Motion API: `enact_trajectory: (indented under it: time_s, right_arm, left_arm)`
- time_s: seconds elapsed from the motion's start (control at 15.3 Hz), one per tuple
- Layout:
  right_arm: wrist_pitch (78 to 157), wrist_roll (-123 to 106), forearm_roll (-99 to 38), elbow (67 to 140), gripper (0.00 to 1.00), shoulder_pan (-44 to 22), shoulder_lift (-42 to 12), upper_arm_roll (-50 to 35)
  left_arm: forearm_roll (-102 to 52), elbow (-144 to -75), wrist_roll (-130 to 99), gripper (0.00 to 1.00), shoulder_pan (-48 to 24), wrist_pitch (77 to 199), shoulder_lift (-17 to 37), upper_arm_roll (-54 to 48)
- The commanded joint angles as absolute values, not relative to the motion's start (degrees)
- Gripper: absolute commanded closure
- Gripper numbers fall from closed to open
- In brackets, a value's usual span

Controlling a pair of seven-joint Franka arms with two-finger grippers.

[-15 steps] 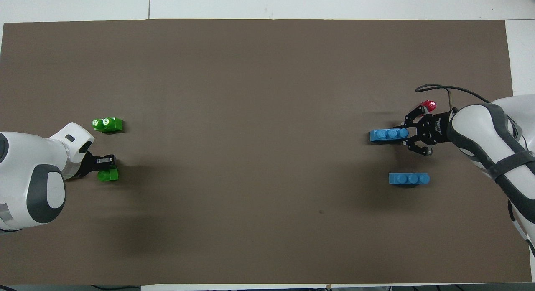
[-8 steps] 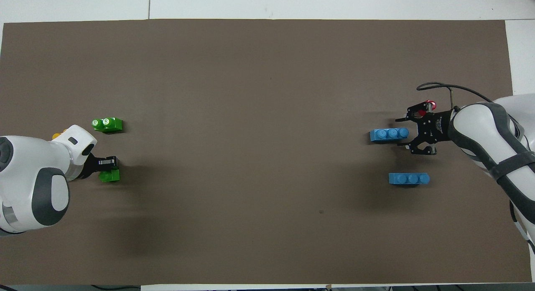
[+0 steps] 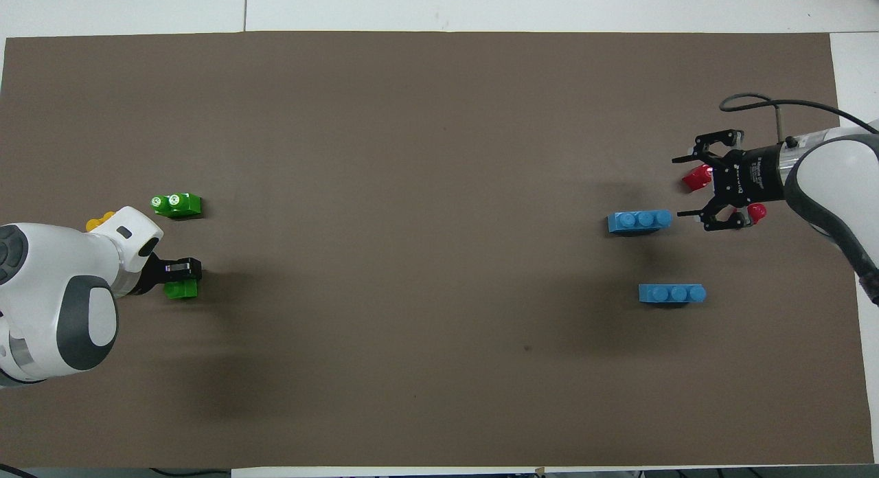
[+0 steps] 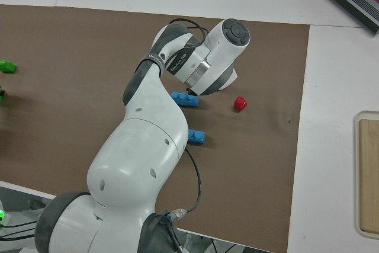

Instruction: Remove green block with left arm and hold with right

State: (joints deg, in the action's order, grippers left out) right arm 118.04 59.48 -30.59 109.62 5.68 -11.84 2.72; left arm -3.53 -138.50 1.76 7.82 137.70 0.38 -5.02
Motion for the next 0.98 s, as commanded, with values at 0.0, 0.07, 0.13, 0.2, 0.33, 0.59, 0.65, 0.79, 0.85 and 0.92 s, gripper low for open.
enact_trajectory:
  time_s: [0.0, 0.07, 0.13, 0.2, 0.33, 0.59, 0.65, 0.79, 0.85, 0.92]
  right_arm:
    - [115.1, 58.5, -24.0, 103.4, 0.01, 6.2, -12.2, 2.0]
    - [113.9, 56.6, -22.4, 101.7, 0.01, 5.6, -12.3, 2.0]
    - [113.0, 54.5, -21.2, 100.2, 0.01, 5.4, -12.2, 1.8]
    - [112.3, 52.3, -19.6, 99.3, 0.01, 5.4, -12.0, 1.4]
    - [110.9, 45.7, -15.5, 97.7, 0.01, 4.1, -11.2, 1.1]
    - [107.7, 31.5, -8.7, 97.2, 0.01, 1.8, -7.5, 1.1]
    - [106.4, 28.4, -8.4, 97.2, 0.01, 1.6, -6.6, 1.1]
    - [104.2, 23.1, -7.0, 97.2, 0.01, 1.6, -5.2, 1.1]
    - [103.5, 20.2, -5.9, 97.2, 0.01, 1.6, -4.8, 1.1]
    - [102.6, 17.1, -4.7, 97.4, 0.01, 1.6, -4.1, 1.1]
  left_arm:
    - [-4.0, -138.6, 2.7, 0.00, 7.8, 138.9, 0.4, -5.1]
    - [-4.0, -137.8, 2.6, 0.00, 7.7, 138.5, 0.3, -5.1]
    - [-4.0, -136.8, 2.5, 0.00, 7.7, 137.1, 0.0, -5.2]
    - [-4.0, -135.1, 2.4, 0.00, 7.3, 134.8, -0.3, -5.2]
    - [-4.0, -131.6, 2.1, 0.00, 7.0, 130.8, -0.8, -5.2]
    - [-4.0, -124.0, 2.2, 0.00, 7.0, 121.1, -1.3, -5.3]
    - [-4.0, -122.7, 2.2, 0.00, 7.0, 119.5, -1.5, -5.3]
    - [-4.0, -120.6, 2.3, 0.00, 7.0, 117.7, -2.6, -5.3]
    - [-4.0, -120.0, 2.3, 0.00, 7.0, 116.8, -3.7, -5.3]
    - [-4.0, -119.3, 2.3, 0.00, 7.0, 115.6, -4.6, -5.3]
